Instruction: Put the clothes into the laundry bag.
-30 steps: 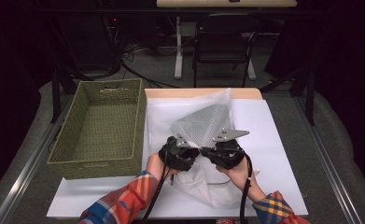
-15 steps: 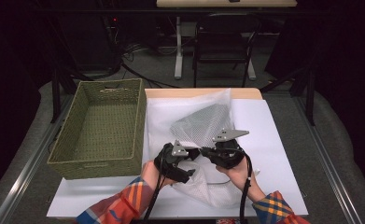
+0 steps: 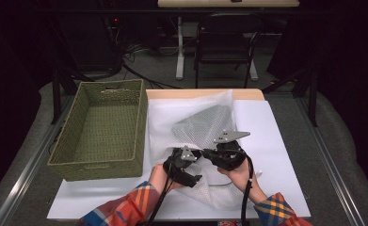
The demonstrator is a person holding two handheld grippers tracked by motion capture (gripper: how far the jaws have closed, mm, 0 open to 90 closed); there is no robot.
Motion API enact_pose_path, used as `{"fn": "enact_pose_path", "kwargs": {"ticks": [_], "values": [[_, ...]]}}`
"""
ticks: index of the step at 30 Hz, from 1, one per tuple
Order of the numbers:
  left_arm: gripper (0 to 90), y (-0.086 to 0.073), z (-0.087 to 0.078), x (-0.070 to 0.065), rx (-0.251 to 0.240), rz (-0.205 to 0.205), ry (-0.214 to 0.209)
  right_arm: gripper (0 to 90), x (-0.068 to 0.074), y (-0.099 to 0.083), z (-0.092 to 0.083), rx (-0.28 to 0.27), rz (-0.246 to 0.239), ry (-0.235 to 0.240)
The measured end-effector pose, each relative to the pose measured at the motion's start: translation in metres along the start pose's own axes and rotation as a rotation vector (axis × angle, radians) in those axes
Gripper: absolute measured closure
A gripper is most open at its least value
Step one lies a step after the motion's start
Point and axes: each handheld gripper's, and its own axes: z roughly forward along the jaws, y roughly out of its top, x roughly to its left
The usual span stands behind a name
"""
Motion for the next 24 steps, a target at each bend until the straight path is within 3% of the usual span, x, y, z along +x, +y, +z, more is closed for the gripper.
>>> {"fn": "enact_pose_path", "kwargs": {"ticks": [5, 8, 13, 24], "values": [[35.1, -0.009, 0.021, 0.006, 0.027, -0.025, 0.008, 88.6, -0.002, -0.002, 0.001, 0.006, 0.010, -0.003], [40.3, -0.009, 0.021, 0.006, 0.023, -0.018, 0.032, 88.6, -0.002, -0.003, 0.002, 0.008, 0.011, -0.003], [50.6, -0.015, 0.020, 0.004, -0.014, -0.029, 0.033, 88.5, -0.002, -0.003, 0.002, 0.011, 0.016, -0.002], [87.2, -0.022, 0.020, 0.001, -0.072, -0.038, 0.034, 88.5, -0.002, -0.003, 0.002, 0.009, 0.018, -0.002]]}}
